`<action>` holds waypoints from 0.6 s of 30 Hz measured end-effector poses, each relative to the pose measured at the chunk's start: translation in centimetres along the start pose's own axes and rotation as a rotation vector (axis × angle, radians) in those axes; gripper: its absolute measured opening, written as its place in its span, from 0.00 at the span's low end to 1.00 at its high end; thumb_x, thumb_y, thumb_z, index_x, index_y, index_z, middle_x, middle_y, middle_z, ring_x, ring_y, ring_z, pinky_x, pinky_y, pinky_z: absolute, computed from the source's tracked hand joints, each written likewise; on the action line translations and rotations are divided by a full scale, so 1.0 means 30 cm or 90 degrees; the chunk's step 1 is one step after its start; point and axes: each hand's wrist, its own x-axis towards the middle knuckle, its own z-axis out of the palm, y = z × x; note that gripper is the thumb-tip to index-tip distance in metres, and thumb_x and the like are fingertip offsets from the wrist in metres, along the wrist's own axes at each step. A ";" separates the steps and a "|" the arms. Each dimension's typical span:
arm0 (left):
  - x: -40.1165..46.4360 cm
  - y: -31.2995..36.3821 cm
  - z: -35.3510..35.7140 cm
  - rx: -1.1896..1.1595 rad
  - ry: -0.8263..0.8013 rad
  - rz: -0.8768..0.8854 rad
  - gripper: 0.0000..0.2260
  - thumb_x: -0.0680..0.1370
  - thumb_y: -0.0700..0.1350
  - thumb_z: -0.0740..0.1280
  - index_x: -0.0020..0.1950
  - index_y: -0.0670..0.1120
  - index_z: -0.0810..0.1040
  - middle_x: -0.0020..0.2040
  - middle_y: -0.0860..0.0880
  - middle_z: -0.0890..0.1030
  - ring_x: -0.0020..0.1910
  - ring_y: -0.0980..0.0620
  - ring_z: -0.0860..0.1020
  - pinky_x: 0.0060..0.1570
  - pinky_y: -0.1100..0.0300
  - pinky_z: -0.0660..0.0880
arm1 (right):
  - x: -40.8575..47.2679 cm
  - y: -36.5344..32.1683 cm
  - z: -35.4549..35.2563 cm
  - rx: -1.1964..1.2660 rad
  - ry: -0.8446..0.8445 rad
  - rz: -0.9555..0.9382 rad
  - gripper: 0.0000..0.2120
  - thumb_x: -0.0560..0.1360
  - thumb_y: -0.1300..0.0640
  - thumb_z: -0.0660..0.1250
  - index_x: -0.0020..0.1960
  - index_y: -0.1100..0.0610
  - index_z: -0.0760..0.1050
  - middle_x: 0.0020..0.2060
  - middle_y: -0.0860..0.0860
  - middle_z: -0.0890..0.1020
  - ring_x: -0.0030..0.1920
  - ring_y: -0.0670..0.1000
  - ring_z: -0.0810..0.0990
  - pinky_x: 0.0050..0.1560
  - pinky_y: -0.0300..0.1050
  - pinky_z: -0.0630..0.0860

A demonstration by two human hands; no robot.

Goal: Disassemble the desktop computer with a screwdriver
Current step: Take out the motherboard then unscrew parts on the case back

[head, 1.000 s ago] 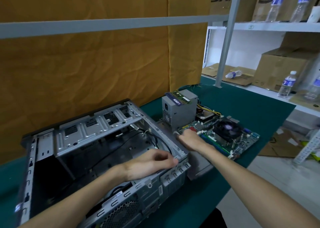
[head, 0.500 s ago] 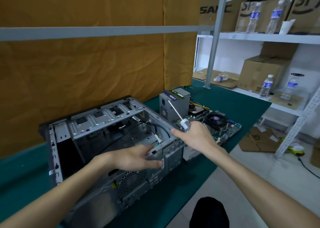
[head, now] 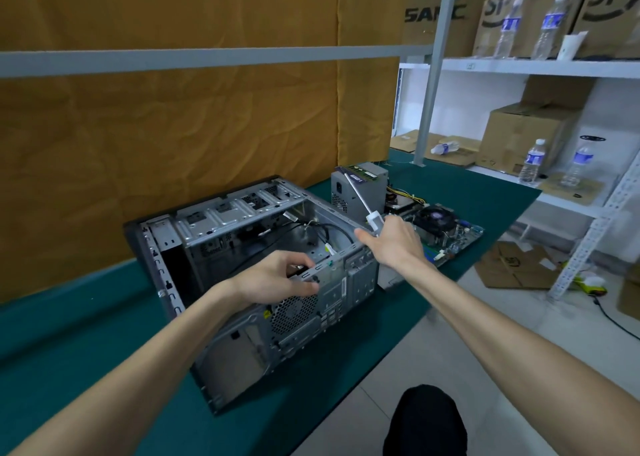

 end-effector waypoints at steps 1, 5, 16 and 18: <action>-0.001 0.001 0.000 0.001 -0.001 0.002 0.07 0.78 0.51 0.73 0.50 0.49 0.81 0.54 0.45 0.82 0.55 0.43 0.80 0.60 0.44 0.74 | 0.008 0.001 0.001 -0.001 -0.002 -0.003 0.24 0.77 0.37 0.69 0.39 0.56 0.66 0.32 0.52 0.73 0.32 0.55 0.71 0.29 0.47 0.62; 0.007 -0.015 0.019 -0.034 0.015 -0.007 0.05 0.78 0.51 0.73 0.49 0.51 0.80 0.48 0.48 0.83 0.44 0.53 0.79 0.49 0.54 0.73 | 0.046 -0.005 0.018 -0.003 -0.014 -0.019 0.23 0.77 0.38 0.69 0.41 0.57 0.69 0.36 0.53 0.76 0.36 0.56 0.74 0.31 0.47 0.64; -0.042 0.013 0.115 0.264 0.307 0.036 0.14 0.81 0.46 0.68 0.66 0.48 0.75 0.61 0.48 0.79 0.59 0.48 0.77 0.57 0.51 0.77 | 0.058 -0.083 0.104 -0.051 0.035 -0.098 0.26 0.82 0.39 0.60 0.56 0.63 0.73 0.54 0.60 0.77 0.46 0.62 0.79 0.39 0.50 0.68; -0.110 0.030 0.178 0.224 0.404 0.144 0.13 0.80 0.41 0.67 0.63 0.48 0.77 0.59 0.52 0.79 0.59 0.53 0.76 0.58 0.57 0.75 | -0.008 -0.039 0.109 -0.054 0.073 -0.116 0.28 0.82 0.37 0.57 0.57 0.64 0.74 0.57 0.60 0.73 0.42 0.60 0.75 0.38 0.50 0.66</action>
